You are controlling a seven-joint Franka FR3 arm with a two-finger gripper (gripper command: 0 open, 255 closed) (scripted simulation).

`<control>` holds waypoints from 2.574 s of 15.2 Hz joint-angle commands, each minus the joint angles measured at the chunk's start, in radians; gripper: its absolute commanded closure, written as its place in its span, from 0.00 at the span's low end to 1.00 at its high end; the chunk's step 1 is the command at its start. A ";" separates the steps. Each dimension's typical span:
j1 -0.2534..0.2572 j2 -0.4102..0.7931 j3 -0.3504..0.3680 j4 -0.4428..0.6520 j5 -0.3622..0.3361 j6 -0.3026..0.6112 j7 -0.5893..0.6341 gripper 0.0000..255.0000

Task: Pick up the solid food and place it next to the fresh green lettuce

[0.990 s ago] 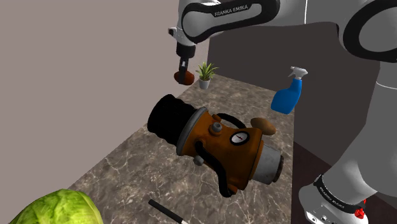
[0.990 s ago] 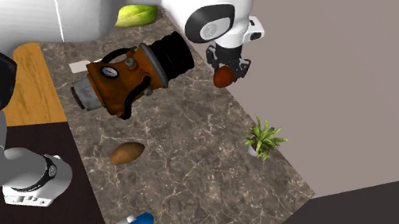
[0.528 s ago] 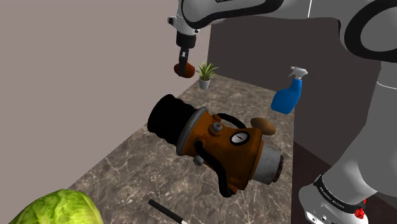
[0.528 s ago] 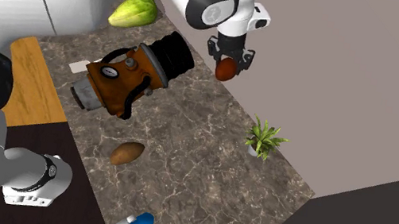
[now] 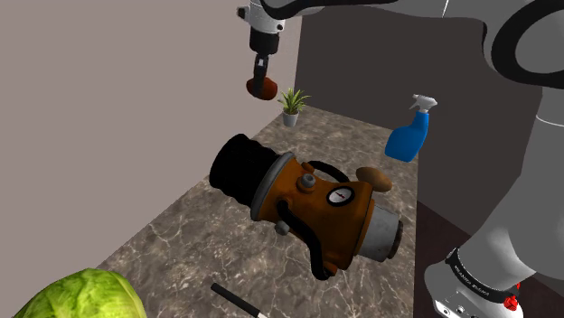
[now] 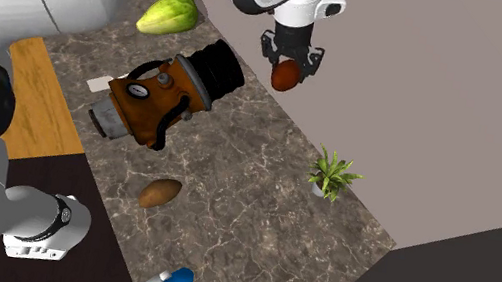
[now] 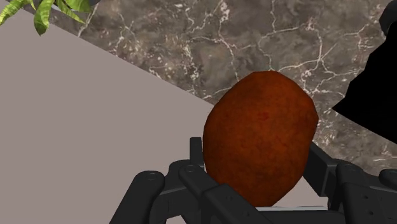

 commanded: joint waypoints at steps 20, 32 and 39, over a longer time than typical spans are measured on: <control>0.193 -0.425 0.168 -0.543 0.021 0.113 0.375 1.00; 0.316 -0.490 0.321 -0.599 0.028 0.094 0.647 1.00; 0.387 -0.455 0.425 -0.555 0.003 0.067 0.830 1.00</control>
